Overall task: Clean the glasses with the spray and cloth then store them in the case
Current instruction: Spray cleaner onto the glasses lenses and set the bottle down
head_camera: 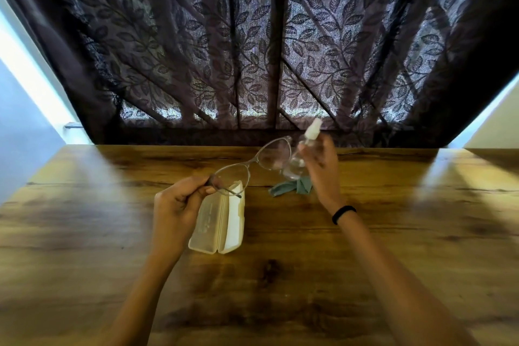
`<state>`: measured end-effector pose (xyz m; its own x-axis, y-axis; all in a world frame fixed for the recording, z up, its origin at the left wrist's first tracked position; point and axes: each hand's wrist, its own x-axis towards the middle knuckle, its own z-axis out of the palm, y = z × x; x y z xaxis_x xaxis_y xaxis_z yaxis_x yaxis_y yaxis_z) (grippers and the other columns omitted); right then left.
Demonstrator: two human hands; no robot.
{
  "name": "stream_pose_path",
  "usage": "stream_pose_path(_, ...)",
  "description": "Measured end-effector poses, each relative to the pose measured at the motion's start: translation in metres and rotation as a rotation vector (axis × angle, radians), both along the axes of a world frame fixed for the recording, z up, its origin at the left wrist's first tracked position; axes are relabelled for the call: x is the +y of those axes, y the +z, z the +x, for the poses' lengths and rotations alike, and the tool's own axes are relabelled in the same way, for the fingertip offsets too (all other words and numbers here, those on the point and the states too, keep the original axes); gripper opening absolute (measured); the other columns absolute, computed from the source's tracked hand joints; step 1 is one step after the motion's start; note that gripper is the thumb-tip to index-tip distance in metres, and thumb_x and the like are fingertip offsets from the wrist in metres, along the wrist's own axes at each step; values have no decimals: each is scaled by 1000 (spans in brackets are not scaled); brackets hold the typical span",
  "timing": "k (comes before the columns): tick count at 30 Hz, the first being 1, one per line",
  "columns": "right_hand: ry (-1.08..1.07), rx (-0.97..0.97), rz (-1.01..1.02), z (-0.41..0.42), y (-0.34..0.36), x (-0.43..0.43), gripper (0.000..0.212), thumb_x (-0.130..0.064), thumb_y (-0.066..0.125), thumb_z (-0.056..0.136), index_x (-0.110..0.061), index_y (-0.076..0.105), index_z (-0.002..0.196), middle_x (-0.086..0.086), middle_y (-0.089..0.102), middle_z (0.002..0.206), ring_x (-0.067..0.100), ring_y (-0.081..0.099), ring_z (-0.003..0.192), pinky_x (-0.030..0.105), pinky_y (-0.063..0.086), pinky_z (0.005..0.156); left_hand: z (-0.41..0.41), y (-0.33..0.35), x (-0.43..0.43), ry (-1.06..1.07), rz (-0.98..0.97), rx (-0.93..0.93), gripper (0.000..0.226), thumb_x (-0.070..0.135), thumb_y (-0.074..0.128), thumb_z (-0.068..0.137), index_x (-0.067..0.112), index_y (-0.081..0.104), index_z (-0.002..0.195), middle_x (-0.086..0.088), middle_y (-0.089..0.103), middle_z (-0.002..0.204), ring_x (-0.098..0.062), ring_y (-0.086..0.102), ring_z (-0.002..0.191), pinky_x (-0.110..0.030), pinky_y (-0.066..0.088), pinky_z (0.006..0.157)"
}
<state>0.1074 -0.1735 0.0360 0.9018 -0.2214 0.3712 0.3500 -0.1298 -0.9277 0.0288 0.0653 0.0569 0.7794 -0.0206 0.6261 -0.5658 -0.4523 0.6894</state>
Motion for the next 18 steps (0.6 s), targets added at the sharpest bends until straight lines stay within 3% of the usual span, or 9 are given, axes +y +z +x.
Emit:
stream_pose_path(1, -44, -45, 37, -4, 7, -6, 26, -8, 52, 91, -5, 44, 115, 6, 57, 102, 14, 58, 87, 20, 50, 75, 1, 1, -4, -11, 9, -7, 35, -11, 55, 81, 21, 63, 94, 40, 63, 88, 9, 62, 84, -4, 46, 71)
stream_pose_path(3, -142, -114, 56, -14, 21, -18, 17, -7, 46, 93, -13, 42, 109, 24, 51, 107, 34, 54, 89, 41, 50, 82, 5, 2, -11, -22, 20, -9, 34, -9, 57, 80, 22, 63, 94, 38, 64, 86, 7, 63, 83, -7, 48, 73)
stream_pose_path(5, -188, -188, 29, -28, 33, -29, 18, -12, 44, 94, -24, 38, 105, 24, 50, 103, 41, 52, 79, 52, 48, 71, 9, 2, -19, -32, 15, -2, 33, -8, 59, 79, 21, 65, 92, 31, 67, 81, 6, 64, 81, -9, 50, 73)
stream_pose_path(8, -186, -267, -94, -53, 37, -38, 36, -22, 44, 91, -20, 32, 125, -11, 58, 87, 18, 51, 60, 38, 46, 51, 16, 2, -35, -57, 4, 27, 27, -7, 59, 79, 14, 66, 94, 9, 68, 85, 11, 62, 81, -5, 47, 73)
stream_pose_path(9, -195, -284, -187, -60, 36, -37, 46, -25, 46, 91, -16, 28, 132, -20, 60, 88, 6, 52, 58, 30, 47, 49, 18, 1, -40, -70, 9, 32, 26, -8, 59, 79, 11, 67, 95, 6, 68, 84, 13, 61, 81, -3, 46, 73)
stream_pose_path(11, -150, -320, -361, -73, 32, -33, 59, -30, 47, 89, -15, 21, 140, -42, 50, 107, -1, 57, 67, 18, 49, 51, 22, 1, -49, -85, 36, 30, 26, -10, 60, 78, 9, 68, 95, 10, 65, 83, 17, 59, 80, 0, 43, 71)
stream_pose_path(13, -58, -285, -453, -85, 26, -27, 60, -36, 47, 88, -28, 19, 141, -45, 40, 117, 10, 60, 75, 28, 55, 55, 26, 1, -57, -90, 76, 19, 28, -11, 61, 77, 8, 68, 96, 15, 63, 85, 20, 57, 81, 2, 42, 71)
stream_pose_path(15, 2, -206, -509, -93, 19, -21, 59, -42, 47, 88, -42, 17, 139, -40, 45, 113, 21, 58, 67, 39, 52, 51, 29, 1, -63, -95, 113, -4, 30, -12, 62, 76, 6, 67, 98, 11, 63, 87, 20, 55, 85, 2, 41, 72)
stream_pose_path(18, 39, -193, -572, -97, 13, -13, 60, -39, 50, 90, -46, 15, 139, -29, 49, 102, 16, 53, 59, 32, 50, 50, 32, 0, -68, -99, 133, -1, 27, -13, 61, 76, 1, 68, 98, 4, 64, 90, 12, 54, 91, 2, 41, 74)
